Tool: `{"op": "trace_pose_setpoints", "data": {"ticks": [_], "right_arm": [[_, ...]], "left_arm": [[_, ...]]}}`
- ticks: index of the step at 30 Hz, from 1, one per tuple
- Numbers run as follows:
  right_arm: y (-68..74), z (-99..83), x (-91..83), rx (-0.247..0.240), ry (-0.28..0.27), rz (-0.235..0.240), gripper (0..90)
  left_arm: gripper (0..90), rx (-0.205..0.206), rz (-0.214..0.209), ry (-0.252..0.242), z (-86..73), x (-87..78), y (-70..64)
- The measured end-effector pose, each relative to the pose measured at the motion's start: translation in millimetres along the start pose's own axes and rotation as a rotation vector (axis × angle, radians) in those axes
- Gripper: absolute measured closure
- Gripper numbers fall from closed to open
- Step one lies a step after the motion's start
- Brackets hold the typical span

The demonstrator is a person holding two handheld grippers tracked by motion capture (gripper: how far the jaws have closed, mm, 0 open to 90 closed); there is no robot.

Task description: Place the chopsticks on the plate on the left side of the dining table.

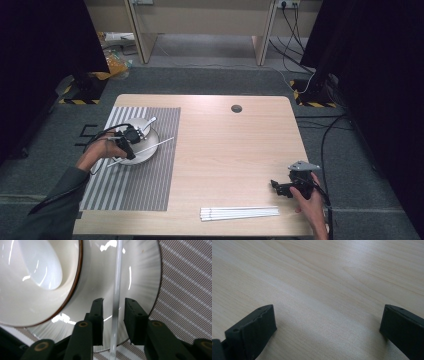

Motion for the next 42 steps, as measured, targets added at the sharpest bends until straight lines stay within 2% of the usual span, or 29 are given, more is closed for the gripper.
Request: {"op": "trace_pose_setpoints", "data": {"ticks": [3, 7, 10, 14, 19, 24, 25, 32, 38, 42], "right_arm": [[0.1, -0.1, 0.1, 0.000, -0.001, -0.001, 0.4], [0.0, 0.0, 0.0, -0.001, -0.001, -0.002, 0.5], [0.0, 0.0, 0.1, -0.003, -0.002, -0.001, 0.5], [0.1, 0.0, 0.1, -0.003, -0.002, 0.000, 0.5], [0.3, 0.0, 0.1, -0.002, -0.002, 0.001, 0.5], [0.4, 0.0, 0.0, -0.002, -0.001, 0.001, 0.5], [0.4, -0.1, 0.0, -0.002, -0.001, 0.001, 0.5], [0.6, -0.1, 0.0, -0.001, 0.000, 0.002, 0.5], [0.4, 0.0, 0.0, -0.007, -0.001, 0.003, 0.6], [0.4, 0.0, 0.0, -0.007, -0.001, 0.004, 0.5]], "left_arm": [[62.5, -0.025, 0.005, 0.006, -7.3, 1.8, 3.8], [60.7, -0.040, 0.051, 0.018, -13.8, 2.0, 11.3], [56.8, -0.076, 0.089, 0.030, -18.0, 3.2, 18.4], [54.2, -0.109, 0.139, -0.006, -19.1, 4.5, 25.2], [50.8, -0.143, 0.170, -0.012, -19.3, 6.9, 32.0], [49.7, -0.154, 0.174, -0.007, -20.9, 8.2, 35.6], [49.7, -0.160, 0.185, -0.011, -21.2, 8.3, 36.3], [48.5, -0.159, 0.202, -0.005, -20.2, 7.2, 37.7], [43.4, -0.185, 0.183, -0.019, -21.5, 6.1, 35.7], [40.7, -0.195, 0.164, -0.039, -22.9, 1.2, 29.2]]}}
Point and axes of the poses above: each handheld gripper's, and its own axes: x roughly forward along the jaws, z roughly out of its top, y roughly to its left, the point moved 4 cm from there along x, roughly forward along the jaws, and after that the axes turned 12 degrees about -y, right-handed, at the moved point
